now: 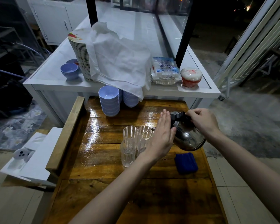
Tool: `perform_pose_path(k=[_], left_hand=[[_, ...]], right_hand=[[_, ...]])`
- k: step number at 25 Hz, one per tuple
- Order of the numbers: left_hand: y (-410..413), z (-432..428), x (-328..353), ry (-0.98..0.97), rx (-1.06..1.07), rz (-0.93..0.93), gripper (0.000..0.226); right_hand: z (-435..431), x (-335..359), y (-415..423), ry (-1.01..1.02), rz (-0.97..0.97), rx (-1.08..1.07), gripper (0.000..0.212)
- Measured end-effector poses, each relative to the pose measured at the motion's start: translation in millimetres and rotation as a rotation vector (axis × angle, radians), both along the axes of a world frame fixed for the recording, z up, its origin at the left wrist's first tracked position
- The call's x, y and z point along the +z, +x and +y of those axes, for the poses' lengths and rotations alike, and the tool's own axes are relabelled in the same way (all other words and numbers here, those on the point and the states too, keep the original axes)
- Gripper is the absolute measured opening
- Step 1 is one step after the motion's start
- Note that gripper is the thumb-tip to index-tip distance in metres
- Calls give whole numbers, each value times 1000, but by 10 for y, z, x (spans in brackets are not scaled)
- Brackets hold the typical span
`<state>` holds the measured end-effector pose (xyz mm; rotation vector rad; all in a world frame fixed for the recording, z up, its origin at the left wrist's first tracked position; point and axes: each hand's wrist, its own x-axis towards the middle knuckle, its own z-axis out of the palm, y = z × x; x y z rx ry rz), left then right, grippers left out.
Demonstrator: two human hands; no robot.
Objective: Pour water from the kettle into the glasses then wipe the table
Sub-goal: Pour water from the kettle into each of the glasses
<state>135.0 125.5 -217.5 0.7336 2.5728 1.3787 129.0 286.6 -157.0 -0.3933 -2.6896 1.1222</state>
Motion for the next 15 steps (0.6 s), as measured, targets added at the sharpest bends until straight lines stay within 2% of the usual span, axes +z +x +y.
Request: perform_pose_path(k=[12, 15], left_hand=[[-12, 48, -24, 0, -2, -10, 61], [-2, 54, 16, -13, -4, 7, 60]], right_hand=[[33, 1, -1, 29, 18, -11, 37], [50, -3, 32, -43, 18, -19, 36]])
